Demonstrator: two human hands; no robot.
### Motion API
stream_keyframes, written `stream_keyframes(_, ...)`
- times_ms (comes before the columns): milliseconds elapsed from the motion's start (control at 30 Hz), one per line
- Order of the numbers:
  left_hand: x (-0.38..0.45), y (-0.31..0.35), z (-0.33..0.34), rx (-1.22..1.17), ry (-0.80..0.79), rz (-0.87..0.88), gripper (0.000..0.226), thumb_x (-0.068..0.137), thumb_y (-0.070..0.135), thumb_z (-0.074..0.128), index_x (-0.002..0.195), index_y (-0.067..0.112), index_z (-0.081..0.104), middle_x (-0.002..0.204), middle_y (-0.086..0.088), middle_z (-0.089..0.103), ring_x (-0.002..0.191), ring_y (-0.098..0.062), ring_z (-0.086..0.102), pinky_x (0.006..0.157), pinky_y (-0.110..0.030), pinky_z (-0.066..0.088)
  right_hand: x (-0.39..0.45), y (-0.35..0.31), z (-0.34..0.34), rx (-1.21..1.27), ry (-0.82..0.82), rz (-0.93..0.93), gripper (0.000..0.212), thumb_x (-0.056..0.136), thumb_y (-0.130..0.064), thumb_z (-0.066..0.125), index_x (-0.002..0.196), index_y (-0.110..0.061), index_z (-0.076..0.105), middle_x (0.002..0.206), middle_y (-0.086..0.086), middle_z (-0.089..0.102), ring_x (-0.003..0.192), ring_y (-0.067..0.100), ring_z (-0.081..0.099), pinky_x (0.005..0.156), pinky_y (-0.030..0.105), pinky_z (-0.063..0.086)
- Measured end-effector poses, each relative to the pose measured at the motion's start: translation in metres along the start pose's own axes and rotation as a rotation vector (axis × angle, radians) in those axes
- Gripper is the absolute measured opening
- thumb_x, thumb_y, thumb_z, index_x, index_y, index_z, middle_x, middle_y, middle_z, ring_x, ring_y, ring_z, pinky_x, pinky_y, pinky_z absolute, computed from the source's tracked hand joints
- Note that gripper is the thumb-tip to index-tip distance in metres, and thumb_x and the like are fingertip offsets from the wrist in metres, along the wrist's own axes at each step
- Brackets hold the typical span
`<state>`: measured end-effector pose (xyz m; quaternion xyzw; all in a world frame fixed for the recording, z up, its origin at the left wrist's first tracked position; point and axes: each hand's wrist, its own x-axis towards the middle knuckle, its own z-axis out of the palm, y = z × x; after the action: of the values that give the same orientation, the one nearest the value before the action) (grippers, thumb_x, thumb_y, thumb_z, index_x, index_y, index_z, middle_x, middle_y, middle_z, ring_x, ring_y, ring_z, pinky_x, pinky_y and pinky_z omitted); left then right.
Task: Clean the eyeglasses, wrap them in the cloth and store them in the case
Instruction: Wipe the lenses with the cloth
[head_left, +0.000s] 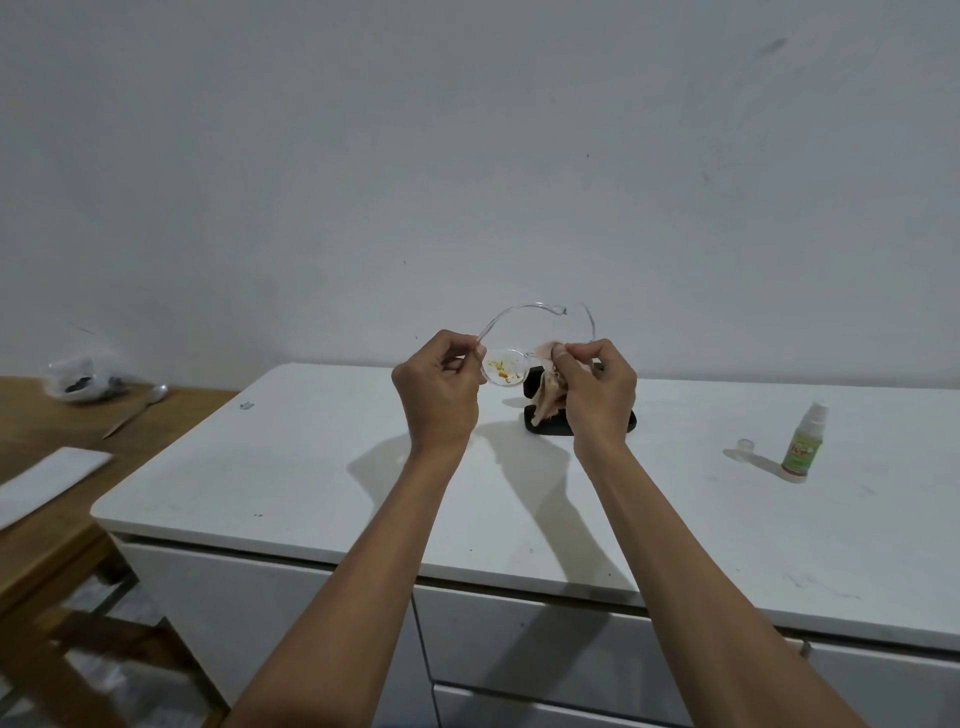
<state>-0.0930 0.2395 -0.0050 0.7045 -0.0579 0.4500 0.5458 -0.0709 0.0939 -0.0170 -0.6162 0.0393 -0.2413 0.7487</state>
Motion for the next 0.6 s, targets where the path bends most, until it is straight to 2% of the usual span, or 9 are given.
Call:
stream_keyframes(67, 0.000, -0.004, -0.001, 0.009, 0.000, -0.028, 0.008, 0.085, 0.000, 0.075, 0.079, 0.002, 0.071, 0.062, -0.001, 0.068, 0.053, -0.008, 0.068, 0.058, -0.019, 0.052, -0.003, 0.000, -0.001, -0.030, -0.007, -0.019, 0.016, 0.090, -0.017, 0.075, 0.076, -0.017, 0.066, 0.065, -0.013, 0.071, 0.054, 0.008, 0.063, 0.064, 0.039, 0.058)
stream_keyframes(100, 0.000, -0.006, -0.002, 0.009, 0.007, -0.048, 0.009, 0.085, 0.000, 0.076, 0.079, 0.003, 0.071, 0.063, -0.002, 0.069, 0.053, -0.009, 0.069, 0.058, -0.022, 0.053, -0.004, 0.000, -0.002, -0.027, -0.011, -0.018, 0.016, 0.089, -0.018, 0.076, 0.075, -0.020, 0.068, 0.067, -0.013, 0.072, 0.057, 0.010, 0.065, 0.067, 0.043, 0.061)
stream_keyframes(200, 0.001, -0.010, -0.005, 0.005, 0.027, -0.093, 0.010, 0.085, 0.000, 0.076, 0.078, 0.004, 0.070, 0.065, -0.002, 0.070, 0.054, -0.017, 0.071, 0.058, -0.033, 0.057, -0.004, 0.002, -0.001, -0.006, -0.008, -0.011, 0.015, 0.083, -0.025, 0.079, 0.070, -0.029, 0.071, 0.074, -0.006, 0.074, 0.074, 0.028, 0.073, 0.076, 0.056, 0.061)
stream_keyframes(267, 0.003, -0.010, -0.008, 0.005, 0.026, -0.101, 0.011, 0.086, 0.000, 0.076, 0.078, 0.005, 0.070, 0.065, -0.001, 0.070, 0.055, -0.019, 0.071, 0.059, -0.034, 0.058, -0.004, 0.000, -0.001, 0.006, 0.016, -0.009, 0.012, 0.081, -0.025, 0.080, 0.072, -0.028, 0.072, 0.077, -0.005, 0.075, 0.077, 0.030, 0.075, 0.080, 0.053, 0.062)
stream_keyframes(367, 0.002, -0.008, -0.009, -0.008, 0.019, -0.094, 0.012, 0.086, 0.001, 0.075, 0.078, 0.008, 0.070, 0.065, -0.004, 0.070, 0.056, -0.018, 0.072, 0.060, -0.030, 0.057, -0.003, -0.005, 0.003, 0.087, 0.055, 0.017, 0.010, 0.086, -0.014, 0.076, 0.078, -0.015, 0.070, 0.075, 0.001, 0.073, 0.066, 0.029, 0.072, 0.072, 0.042, 0.062)
stream_keyframes(433, 0.000, -0.006, -0.009, -0.026, 0.020, -0.090, 0.012, 0.087, 0.000, 0.075, 0.079, 0.007, 0.070, 0.065, -0.006, 0.070, 0.056, -0.017, 0.071, 0.059, -0.024, 0.056, -0.001, -0.006, 0.008, 0.132, 0.080, 0.041, 0.007, 0.085, -0.013, 0.076, 0.079, -0.014, 0.071, 0.078, 0.003, 0.072, 0.072, 0.033, 0.074, 0.079, 0.047, 0.063)
stream_keyframes(500, -0.002, -0.005, -0.008, -0.045, 0.022, -0.093, 0.012, 0.087, -0.001, 0.074, 0.079, 0.007, 0.070, 0.065, -0.007, 0.070, 0.056, -0.017, 0.071, 0.059, -0.023, 0.056, -0.002, -0.009, 0.012, 0.154, 0.101, 0.040, 0.006, 0.083, -0.016, 0.076, 0.079, -0.019, 0.074, 0.080, 0.000, 0.074, 0.078, 0.029, 0.075, 0.083, 0.053, 0.062)
stream_keyframes(600, -0.005, -0.005, -0.005, -0.071, 0.018, -0.087, 0.012, 0.087, -0.001, 0.074, 0.079, 0.007, 0.070, 0.064, -0.005, 0.069, 0.057, -0.019, 0.070, 0.061, -0.035, 0.061, -0.001, -0.013, 0.017, 0.160, 0.152, 0.005, 0.008, 0.082, -0.021, 0.078, 0.077, -0.026, 0.076, 0.075, -0.010, 0.075, 0.079, 0.022, 0.076, 0.083, 0.050, 0.062)
